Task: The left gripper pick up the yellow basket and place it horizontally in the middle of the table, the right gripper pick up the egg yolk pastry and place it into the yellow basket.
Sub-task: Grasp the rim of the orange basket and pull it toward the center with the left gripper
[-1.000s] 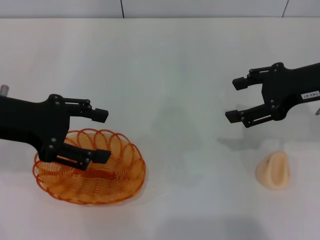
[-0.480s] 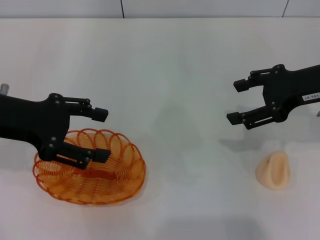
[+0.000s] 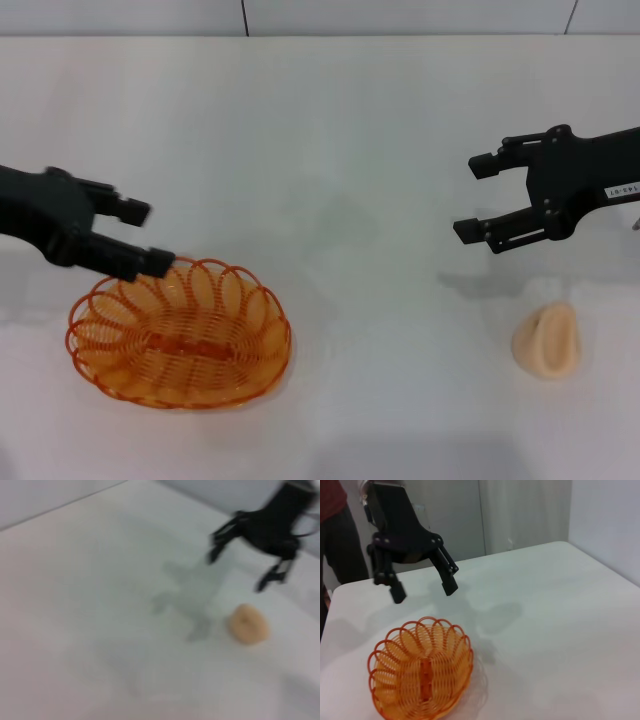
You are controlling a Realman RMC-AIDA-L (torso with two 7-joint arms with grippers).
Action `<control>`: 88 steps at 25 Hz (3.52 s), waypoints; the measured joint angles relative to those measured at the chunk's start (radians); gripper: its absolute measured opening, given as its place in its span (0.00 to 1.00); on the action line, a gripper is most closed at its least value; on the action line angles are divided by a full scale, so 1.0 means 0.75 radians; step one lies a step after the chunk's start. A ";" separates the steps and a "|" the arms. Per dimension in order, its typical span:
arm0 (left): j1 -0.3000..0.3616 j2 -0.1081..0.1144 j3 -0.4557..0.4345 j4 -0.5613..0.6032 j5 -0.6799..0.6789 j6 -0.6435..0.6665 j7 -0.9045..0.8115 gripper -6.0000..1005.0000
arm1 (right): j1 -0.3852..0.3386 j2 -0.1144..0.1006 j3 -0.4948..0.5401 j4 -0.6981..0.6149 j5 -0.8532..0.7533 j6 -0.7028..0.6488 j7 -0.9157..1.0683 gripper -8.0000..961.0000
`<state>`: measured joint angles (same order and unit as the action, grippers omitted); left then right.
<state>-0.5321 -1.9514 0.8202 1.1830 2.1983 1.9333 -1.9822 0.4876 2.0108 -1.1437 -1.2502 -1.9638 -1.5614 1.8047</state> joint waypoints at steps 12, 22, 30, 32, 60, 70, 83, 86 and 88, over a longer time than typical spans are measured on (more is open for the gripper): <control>-0.092 0.055 -0.023 0.039 0.316 -0.008 -0.444 0.82 | 0.005 0.002 0.003 0.000 0.007 0.026 0.000 0.86; -0.111 0.027 -0.009 -0.027 0.547 -0.056 -0.422 0.80 | 0.009 0.002 0.003 0.000 0.041 0.056 -0.006 0.86; -0.132 0.000 0.041 -0.180 0.594 -0.134 -0.388 0.79 | 0.008 0.002 0.000 0.011 0.043 0.061 -0.006 0.86; -0.143 -0.006 0.042 -0.205 0.612 -0.141 -0.387 0.79 | 0.007 0.002 0.000 0.011 0.044 0.061 -0.005 0.86; -0.148 -0.026 0.031 -0.241 0.659 -0.113 -0.646 0.75 | -0.002 0.001 0.003 0.001 0.056 0.049 -0.009 0.85; -0.156 -0.019 0.035 -0.292 0.660 -0.130 -0.650 0.74 | -0.004 0.000 0.003 0.005 0.056 0.049 -0.009 0.85; -0.155 -0.016 0.032 -0.293 0.675 -0.141 -0.658 0.49 | -0.004 -0.002 0.003 0.004 0.056 0.047 -0.009 0.85; -0.155 -0.016 0.032 -0.293 0.693 -0.150 -0.660 0.47 | -0.004 -0.002 0.003 0.004 0.056 0.048 -0.009 0.84; -0.156 -0.016 0.031 -0.294 0.709 -0.156 -0.660 0.46 | -0.004 -0.002 0.003 0.004 0.056 0.048 -0.009 0.84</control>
<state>-0.6491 -1.9633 0.8433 0.9624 2.7303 1.8162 -2.4772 0.4848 2.0090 -1.1413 -1.2471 -1.9220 -1.5254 1.7978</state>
